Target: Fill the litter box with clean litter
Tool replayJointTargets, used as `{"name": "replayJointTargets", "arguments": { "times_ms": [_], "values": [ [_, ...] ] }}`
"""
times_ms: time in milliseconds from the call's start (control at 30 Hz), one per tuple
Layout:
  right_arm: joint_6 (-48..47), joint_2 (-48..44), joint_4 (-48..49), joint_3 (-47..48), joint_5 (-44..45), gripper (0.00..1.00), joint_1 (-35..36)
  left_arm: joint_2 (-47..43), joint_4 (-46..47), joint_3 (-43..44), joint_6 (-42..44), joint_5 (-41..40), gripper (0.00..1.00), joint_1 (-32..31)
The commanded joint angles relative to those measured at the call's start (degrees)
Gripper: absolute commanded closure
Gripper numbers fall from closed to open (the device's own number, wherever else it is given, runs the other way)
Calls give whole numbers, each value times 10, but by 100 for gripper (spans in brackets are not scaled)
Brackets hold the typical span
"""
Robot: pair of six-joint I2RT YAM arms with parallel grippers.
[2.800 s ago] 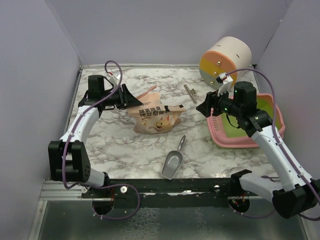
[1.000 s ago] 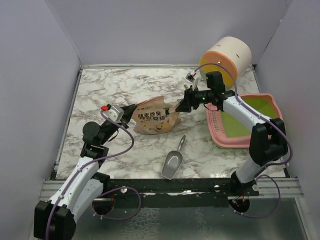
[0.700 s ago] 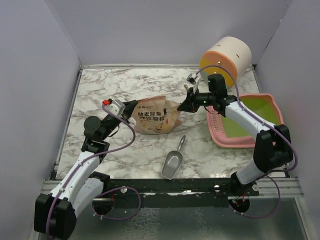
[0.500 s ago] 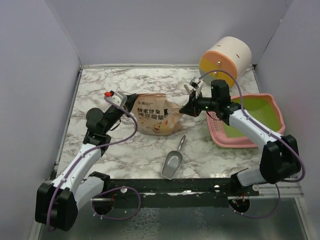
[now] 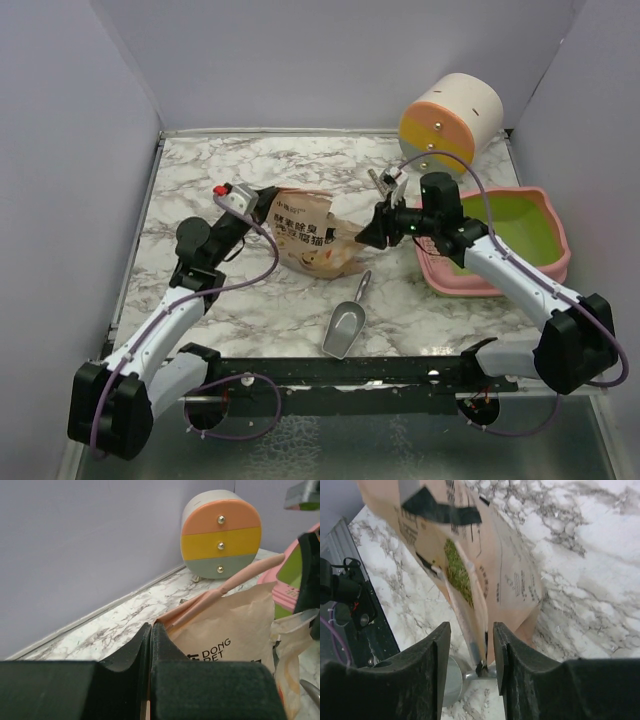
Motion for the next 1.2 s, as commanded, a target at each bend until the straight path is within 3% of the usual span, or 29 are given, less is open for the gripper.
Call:
{"name": "replayJointTargets", "arguments": {
  "times_ms": [0, 100, 300, 500, 933, 1067, 1167],
  "values": [
    [15, -21, -69, 83, 40, 57, 4, -103, 90, -48, 12, 11, 100, 0],
    [-1, -5, -107, 146, 62, 54, 4, -155, 90, -84, 4, 21, 100, -1],
    [-36, 92, -190, 238, 2, 54, 21, -194, 89, -122, 1, 22, 100, 0],
    [-59, 129, -212, 244, 27, 54, 54, -195, 96, -128, -2, 25, 100, -1],
    [-62, 118, -234, 198, 81, 55, 98, -200, 99, -120, -17, 35, 100, 0],
    [-42, 132, -222, 193, 135, 62, 106, -204, 100, -117, -23, 39, 100, -1],
    [-28, 145, -225, 201, 184, 74, 114, -207, 100, -117, -24, 39, 100, -1]
  ]
}}
